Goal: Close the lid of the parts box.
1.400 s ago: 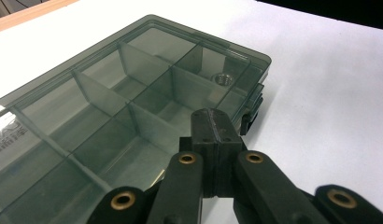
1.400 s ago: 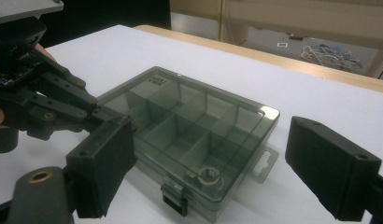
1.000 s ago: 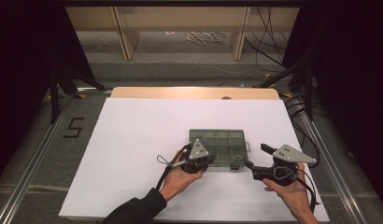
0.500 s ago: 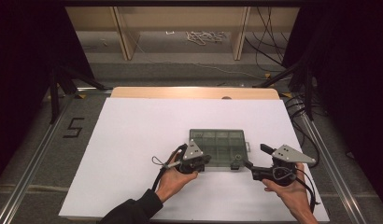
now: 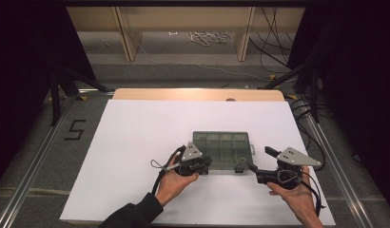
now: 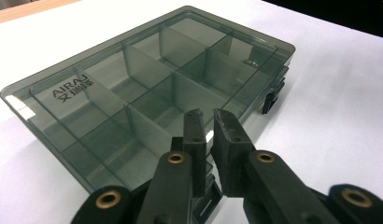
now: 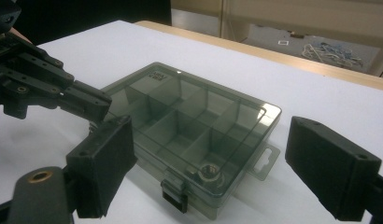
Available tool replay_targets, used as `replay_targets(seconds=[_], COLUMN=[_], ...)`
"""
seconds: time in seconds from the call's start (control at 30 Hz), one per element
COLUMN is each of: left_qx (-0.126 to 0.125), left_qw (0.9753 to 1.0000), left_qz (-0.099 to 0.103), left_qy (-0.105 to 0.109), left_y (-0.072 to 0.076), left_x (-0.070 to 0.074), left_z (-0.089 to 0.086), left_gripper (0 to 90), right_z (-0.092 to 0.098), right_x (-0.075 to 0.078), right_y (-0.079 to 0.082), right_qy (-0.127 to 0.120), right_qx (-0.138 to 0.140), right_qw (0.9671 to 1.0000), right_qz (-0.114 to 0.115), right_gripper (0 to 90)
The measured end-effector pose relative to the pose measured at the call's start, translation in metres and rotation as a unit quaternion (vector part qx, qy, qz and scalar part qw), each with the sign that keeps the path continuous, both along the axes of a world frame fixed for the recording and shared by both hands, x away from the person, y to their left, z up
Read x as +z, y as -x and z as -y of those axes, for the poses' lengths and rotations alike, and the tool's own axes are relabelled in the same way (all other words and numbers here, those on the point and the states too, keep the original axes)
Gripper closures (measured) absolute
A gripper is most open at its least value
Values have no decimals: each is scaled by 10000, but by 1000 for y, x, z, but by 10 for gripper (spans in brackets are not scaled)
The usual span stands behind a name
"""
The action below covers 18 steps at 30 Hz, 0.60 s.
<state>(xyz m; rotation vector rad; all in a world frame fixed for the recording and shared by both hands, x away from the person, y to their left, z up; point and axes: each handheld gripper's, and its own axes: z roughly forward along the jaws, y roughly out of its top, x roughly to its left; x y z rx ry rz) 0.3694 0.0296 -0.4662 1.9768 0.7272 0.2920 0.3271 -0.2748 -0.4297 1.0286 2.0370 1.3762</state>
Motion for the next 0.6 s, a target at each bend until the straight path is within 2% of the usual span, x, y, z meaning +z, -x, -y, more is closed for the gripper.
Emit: replay_targets(seconds=[0.13,0.17,0.3,0.4,0.47,0.5,0.6], left_qx=[-9,60,69,90,70,73,61], left_qw=[9999,9999,9997,9995,9995,9994,9988], left_qz=[-85,-51,26,7,83,102,146], left_qy=[65,102,227,291,305,333,458], left_y=[0,1,1,1,2,3,5], left_x=[0,0,4,6,7,8,12], left_z=[-1,-1,-3,-5,-7,-8,-12], left_gripper=[804,796,774,742,694,669,615], right_z=[0,-1,-1,-1,-1,0,0], right_x=[0,-1,-1,-1,-1,1,1], right_y=[0,0,0,0,0,1,2], right_qy=[-7,0,-4,-14,-16,105,117], right_qx=[2,-4,-5,-1,-3,-26,9], right_qw=[10000,10000,10000,10000,10000,9999,9999], right_qz=[2,34,41,11,15,-45,-75], right_gripper=[163,163,163,163,163,163,162])
